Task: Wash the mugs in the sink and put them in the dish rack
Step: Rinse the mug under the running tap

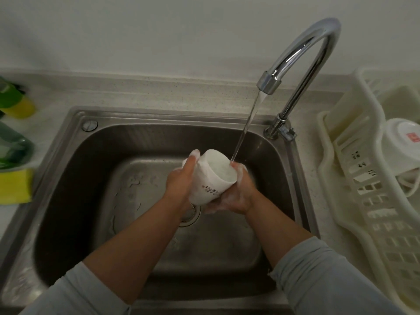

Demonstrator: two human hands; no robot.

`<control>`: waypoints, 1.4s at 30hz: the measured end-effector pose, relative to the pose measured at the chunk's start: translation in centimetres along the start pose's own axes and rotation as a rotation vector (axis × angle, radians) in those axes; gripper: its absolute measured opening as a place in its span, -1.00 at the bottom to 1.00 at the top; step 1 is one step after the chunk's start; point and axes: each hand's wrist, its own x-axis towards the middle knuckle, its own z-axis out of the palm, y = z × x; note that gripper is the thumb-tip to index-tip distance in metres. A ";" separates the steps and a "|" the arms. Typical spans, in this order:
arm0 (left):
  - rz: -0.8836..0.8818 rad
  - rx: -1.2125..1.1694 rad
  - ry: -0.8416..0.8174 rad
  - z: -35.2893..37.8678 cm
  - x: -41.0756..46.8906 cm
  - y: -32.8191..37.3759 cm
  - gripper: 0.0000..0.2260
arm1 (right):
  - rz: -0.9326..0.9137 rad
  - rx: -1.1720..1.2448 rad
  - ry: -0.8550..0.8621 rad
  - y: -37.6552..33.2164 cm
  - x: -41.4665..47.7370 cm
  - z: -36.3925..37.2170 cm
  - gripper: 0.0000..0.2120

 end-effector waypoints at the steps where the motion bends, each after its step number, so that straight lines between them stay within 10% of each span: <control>1: 0.103 0.049 0.030 0.0 -0.1 0.3 -0.54 | -0.025 0.026 -0.057 -0.2 0.3 0.0 -0.39; 9: 0.589 0.098 -0.220 -0.9 0.2 1.7 -0.34 | -0.237 0.104 -0.196 -3.1 2.0 0.8 -0.37; 15: 0.748 0.590 -0.294 -1.5 1.7 3.0 -0.59 | -0.502 0.056 -0.055 -5.0 1.9 1.5 -0.31; 23: 0.708 0.646 -0.469 -0.8 2.2 3.9 -0.58 | -0.597 0.120 -0.070 -6.6 -0.1 1.8 -0.29; 27: 0.692 0.717 -0.533 -0.6 1.9 3.9 -0.77 | -0.585 0.089 -0.036 -6.9 -1.4 1.4 -0.61; 32: 0.706 0.878 -0.546 0.3 1.8 3.3 -0.67 | -0.690 -0.028 0.084 -7.4 -2.3 0.5 -0.43; 42: 0.571 0.491 -0.597 2.4 1.3 1.9 -0.68 | -0.824 -0.333 0.141 -7.1 -4.8 -0.6 -0.78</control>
